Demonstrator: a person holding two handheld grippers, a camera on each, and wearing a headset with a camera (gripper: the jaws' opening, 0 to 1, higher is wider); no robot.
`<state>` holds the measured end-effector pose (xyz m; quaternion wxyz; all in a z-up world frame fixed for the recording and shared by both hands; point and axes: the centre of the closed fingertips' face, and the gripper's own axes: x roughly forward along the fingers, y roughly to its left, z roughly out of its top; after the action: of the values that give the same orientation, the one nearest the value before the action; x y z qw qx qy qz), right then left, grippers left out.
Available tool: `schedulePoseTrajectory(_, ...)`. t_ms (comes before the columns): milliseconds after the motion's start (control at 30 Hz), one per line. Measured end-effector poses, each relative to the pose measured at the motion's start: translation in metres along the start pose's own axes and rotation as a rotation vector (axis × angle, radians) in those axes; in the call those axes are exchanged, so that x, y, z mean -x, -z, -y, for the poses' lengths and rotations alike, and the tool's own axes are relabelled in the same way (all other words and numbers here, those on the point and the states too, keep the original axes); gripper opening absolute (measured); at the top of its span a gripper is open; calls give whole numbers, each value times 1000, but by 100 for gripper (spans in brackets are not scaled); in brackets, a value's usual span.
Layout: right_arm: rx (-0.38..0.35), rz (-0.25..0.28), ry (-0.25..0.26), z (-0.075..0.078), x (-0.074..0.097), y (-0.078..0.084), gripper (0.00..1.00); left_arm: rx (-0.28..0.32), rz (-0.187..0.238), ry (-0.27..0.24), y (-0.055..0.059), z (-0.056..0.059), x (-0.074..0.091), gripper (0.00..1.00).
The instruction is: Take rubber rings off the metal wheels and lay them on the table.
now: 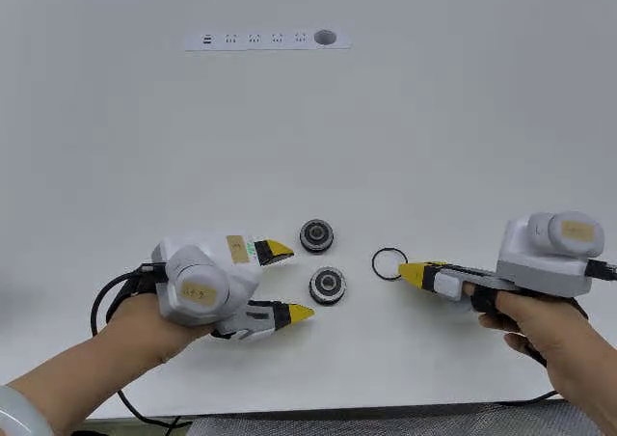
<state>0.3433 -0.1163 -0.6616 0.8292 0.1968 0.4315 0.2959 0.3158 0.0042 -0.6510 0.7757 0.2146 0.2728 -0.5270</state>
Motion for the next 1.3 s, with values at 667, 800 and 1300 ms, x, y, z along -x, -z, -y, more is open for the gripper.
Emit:
schedulePoseTrajectory(667, 46, 5, -42, -15, -2, -1, 18, -16, 25, 20, -18, 4, -9, 37)
schedulePoseTrajectory(800, 45, 2, -53, -17, -4, 0, 18, -21, 22, 29, -21, 6, -12, 32)
schedulePoseTrajectory(1300, 27, 2, -89, -29, -12, 3, 17, -46, -7, 56, -19, 12, -23, 21)
